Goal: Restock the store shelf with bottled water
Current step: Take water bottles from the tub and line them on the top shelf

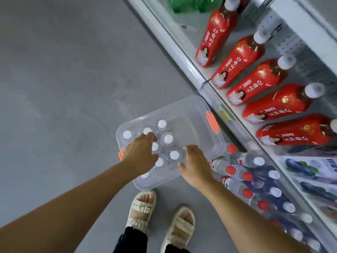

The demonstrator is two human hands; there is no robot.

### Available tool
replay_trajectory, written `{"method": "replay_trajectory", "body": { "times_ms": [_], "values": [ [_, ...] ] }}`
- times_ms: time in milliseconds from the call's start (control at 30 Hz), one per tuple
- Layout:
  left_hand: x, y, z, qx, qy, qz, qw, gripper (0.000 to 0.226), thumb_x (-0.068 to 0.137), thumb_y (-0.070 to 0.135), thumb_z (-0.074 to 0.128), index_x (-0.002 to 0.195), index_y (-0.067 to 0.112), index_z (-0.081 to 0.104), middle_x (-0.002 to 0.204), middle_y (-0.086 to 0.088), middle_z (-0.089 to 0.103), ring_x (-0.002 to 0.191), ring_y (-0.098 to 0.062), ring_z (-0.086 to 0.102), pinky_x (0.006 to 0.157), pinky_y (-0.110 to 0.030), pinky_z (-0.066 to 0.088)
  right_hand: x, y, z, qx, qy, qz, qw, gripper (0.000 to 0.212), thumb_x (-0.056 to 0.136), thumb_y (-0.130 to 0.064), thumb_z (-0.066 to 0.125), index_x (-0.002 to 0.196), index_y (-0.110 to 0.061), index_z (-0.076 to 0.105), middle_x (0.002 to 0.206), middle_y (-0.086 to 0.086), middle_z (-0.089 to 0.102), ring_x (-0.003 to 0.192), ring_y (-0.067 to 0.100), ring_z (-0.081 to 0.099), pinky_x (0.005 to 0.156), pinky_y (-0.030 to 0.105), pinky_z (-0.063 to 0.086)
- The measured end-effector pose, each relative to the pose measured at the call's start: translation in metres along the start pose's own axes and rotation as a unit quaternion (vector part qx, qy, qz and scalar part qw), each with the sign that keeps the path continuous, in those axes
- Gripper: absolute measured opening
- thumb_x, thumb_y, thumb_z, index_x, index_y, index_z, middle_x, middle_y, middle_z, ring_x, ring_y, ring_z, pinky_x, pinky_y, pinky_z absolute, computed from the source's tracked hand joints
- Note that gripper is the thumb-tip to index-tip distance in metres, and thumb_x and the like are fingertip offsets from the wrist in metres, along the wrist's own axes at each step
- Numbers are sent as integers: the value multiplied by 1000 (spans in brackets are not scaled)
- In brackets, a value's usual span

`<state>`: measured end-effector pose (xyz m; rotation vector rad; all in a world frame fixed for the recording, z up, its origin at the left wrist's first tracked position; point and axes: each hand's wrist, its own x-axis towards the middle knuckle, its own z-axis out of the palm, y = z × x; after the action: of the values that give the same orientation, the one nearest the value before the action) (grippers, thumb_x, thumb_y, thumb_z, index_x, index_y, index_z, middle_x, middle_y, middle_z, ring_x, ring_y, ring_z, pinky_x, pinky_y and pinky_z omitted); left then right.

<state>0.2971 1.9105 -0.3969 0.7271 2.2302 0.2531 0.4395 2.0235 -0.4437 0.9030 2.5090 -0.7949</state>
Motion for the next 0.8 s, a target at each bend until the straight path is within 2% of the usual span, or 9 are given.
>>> {"method": "replay_trajectory", "body": {
  "times_ms": [233,367,467,533,667,800],
  "values": [
    [43,-24,52,29,28,33,999,43,87,23,62,126,21,45,127,0,50,110,-21,52,86,-30,42,45,28,85,46,3,6,999,58,88,-20,62,137,-7,36,136,11,44,125,27,43,101,32,35],
    [60,-31,69,30,49,53,997,43,85,21,64,124,22,46,127,1,50,108,-21,53,93,-34,45,60,36,109,83,33,3,996,48,84,-13,67,126,-5,44,127,11,51,117,29,50,91,31,38],
    [66,-32,75,30,56,62,996,43,84,20,64,124,21,47,129,1,50,107,-21,54,94,-35,45,65,39,117,104,73,-27,992,46,78,-5,72,113,-12,43,110,15,60,99,34,59,77,36,46],
    [67,-31,76,31,61,66,995,42,84,20,64,123,21,48,130,0,50,106,-22,55,94,-35,45,65,42,116,112,80,-40,990,50,77,-5,73,107,-17,35,102,16,61,91,35,60,71,35,47],
    [62,-21,67,36,65,73,995,41,84,19,65,122,21,49,129,-1,52,102,-20,57,92,-34,48,57,52,88,184,84,10,979,33,84,-14,70,104,-4,47,98,12,61,88,30,59,71,31,42],
    [46,3,42,37,51,77,995,44,83,20,67,123,22,48,128,-2,52,104,-22,57,93,-36,48,38,52,30,235,110,30,965,29,86,-18,69,97,-12,42,90,2,59,81,20,56,68,24,41]
  ]
}}
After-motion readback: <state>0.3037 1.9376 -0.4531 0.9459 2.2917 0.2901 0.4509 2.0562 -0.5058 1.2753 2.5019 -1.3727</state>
